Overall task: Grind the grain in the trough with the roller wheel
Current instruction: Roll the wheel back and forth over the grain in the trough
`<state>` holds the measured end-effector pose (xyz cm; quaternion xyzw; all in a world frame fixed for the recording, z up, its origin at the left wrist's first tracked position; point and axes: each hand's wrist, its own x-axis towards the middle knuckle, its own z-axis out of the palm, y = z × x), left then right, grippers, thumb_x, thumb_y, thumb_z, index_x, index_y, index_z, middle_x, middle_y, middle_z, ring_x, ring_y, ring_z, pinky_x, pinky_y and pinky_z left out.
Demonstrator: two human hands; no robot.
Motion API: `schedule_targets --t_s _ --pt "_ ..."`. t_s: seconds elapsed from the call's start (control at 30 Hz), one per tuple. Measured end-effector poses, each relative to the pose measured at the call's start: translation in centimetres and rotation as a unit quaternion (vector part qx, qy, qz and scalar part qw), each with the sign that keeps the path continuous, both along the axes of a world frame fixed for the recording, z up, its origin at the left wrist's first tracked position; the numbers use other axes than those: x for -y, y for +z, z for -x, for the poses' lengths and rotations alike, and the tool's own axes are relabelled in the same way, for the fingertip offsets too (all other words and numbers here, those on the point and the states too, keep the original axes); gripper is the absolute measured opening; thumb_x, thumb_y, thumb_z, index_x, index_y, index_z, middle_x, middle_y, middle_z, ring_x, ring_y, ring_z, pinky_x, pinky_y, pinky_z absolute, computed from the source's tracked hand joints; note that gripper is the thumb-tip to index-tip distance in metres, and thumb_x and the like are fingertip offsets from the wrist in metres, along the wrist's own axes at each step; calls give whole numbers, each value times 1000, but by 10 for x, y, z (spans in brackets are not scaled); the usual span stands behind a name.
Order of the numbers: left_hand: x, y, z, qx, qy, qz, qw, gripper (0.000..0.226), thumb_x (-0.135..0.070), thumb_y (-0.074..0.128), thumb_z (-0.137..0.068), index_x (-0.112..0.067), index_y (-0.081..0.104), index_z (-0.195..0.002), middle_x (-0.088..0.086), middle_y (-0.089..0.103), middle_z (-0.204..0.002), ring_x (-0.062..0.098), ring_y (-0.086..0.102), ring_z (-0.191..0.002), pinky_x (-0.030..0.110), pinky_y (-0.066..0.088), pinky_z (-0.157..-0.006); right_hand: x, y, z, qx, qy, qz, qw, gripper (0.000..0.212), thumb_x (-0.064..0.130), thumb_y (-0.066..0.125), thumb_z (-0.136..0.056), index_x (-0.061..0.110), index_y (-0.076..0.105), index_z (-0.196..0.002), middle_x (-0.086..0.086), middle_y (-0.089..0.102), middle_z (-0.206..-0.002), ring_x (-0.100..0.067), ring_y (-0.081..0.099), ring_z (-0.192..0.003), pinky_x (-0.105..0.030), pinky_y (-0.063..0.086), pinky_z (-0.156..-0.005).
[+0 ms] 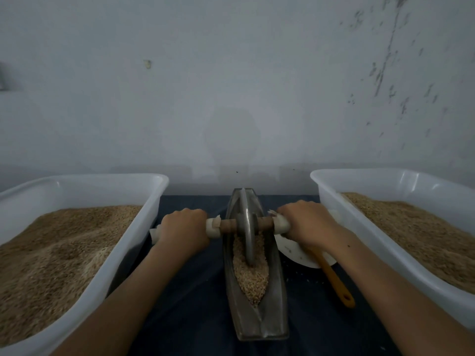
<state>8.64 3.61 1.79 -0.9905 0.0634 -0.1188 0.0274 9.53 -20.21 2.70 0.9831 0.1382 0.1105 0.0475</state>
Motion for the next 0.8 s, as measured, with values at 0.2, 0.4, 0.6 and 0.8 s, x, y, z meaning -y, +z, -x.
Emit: schedule_targets --t_s 0.2,0.4,0.6,0.8 --pt "7 13 4 -47 5 -65 997 18 -30 58 -85 -18 57 -98 -1 60 -92 16 56 -82 28 45 -73 6 10 6 -200 -26 -34 979 32 29 73 -80 26 63 -111 2 67 -104 -16 63 -94 -34 52 -83" --pt "5 5 0 -18 12 -15 1000 13 -29 58 -85 -22 49 -90 -2 61 -95 17 56 -84 28 43 -72 3 -2 -3 -43 -14 -28 999 7 30 61 -85 31 54 -83 5 64 -88 -17 61 -83 -32 46 -70" --pt "4 -7 1 66 7 21 998 12 -29 54 -90 -22 50 -98 -1 63 -96 17 60 -86 27 41 -69 0 -19 -10 118 3 -8 993 12 26 51 -90 28 43 -82 4 64 -87 -20 60 -81 -30 34 -63" --pt "5 6 3 -14 7 -32 999 19 -29 55 -89 -16 56 -103 1 62 -101 18 60 -91 28 44 -76 3 2 1 -64 -12 -5 998 12 31 66 -83 28 57 -90 3 66 -95 -17 60 -84 -29 43 -68"
